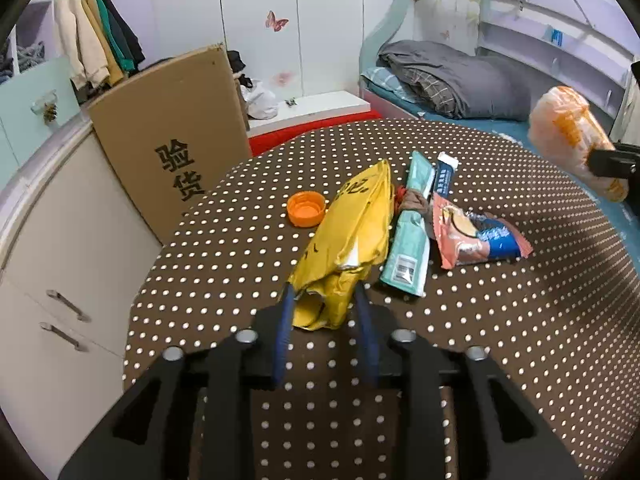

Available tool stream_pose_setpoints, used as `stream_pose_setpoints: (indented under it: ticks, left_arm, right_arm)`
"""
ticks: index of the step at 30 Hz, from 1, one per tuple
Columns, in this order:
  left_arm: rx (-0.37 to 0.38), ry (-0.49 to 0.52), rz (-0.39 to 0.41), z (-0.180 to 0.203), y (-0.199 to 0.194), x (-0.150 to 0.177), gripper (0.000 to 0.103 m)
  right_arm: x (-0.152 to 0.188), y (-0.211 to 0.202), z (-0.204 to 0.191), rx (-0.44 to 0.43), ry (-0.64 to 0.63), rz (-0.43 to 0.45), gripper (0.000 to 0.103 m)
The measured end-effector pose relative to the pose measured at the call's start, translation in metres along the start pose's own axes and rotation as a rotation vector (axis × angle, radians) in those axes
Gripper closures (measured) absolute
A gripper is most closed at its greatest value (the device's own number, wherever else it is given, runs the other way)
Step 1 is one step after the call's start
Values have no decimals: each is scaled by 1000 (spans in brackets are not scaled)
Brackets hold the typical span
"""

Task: Collect trash
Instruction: 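Lift both bags and carry them toward the wastebasket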

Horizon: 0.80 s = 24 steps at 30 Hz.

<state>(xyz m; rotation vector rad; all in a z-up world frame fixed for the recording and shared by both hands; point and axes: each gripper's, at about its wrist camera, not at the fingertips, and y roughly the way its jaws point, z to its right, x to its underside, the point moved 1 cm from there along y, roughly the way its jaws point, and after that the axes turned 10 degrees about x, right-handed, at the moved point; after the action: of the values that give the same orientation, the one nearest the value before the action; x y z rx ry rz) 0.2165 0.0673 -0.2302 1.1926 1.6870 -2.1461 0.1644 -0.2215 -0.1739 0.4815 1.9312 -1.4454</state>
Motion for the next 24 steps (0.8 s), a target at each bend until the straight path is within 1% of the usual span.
stream_pose_setpoints:
  ticks: [1,2,3,6,7,8,9,10,11,13,15,19,24]
  left_arm:
    - [-16,13,-2,2,1,0,31]
    - [-54,35,5,4,1,-2,21]
    - [-78,54,16,3,2,-4,17]
    - [-82,81,7,1,11,-14,17]
    - [-71,85,3,0,15,-17,18]
    - [-49,87,-2,-2,19,-19,24]
    - [-20,82,-11,-3,22,-20,49]
    - [8,62,-32,-6,27,-21,64]
    - [11,50,-30,-8,27,-22,65]
    - [31,11,-9,-10,21,-22,70]
    - [28,-22,16,-11,13,-20,72]
    - [11,-65,76,-4,-11,-17,74]
    - [6,-75,129,16,-32,-22,74]
  right_arm:
    - [3,-2,4,2,8,-2,58]
    - [5,-4,6,9,15,-3,58]
    - [6,-4,8,12,18,-3,58]
    - [10,-9,12,19,31,0,58]
    - [11,-11,13,23,34,2,58]
    - [13,-13,14,25,37,4,58]
    - [14,-16,16,29,43,6,58]
    - [15,-18,19,34,46,9,58]
    - [16,-21,21,39,51,14,58]
    - [18,-25,27,48,66,23,58]
    - [20,-30,35,56,87,31,58]
    - [22,-38,50,78,119,46,58]
    - [24,-57,73,99,168,85,58]
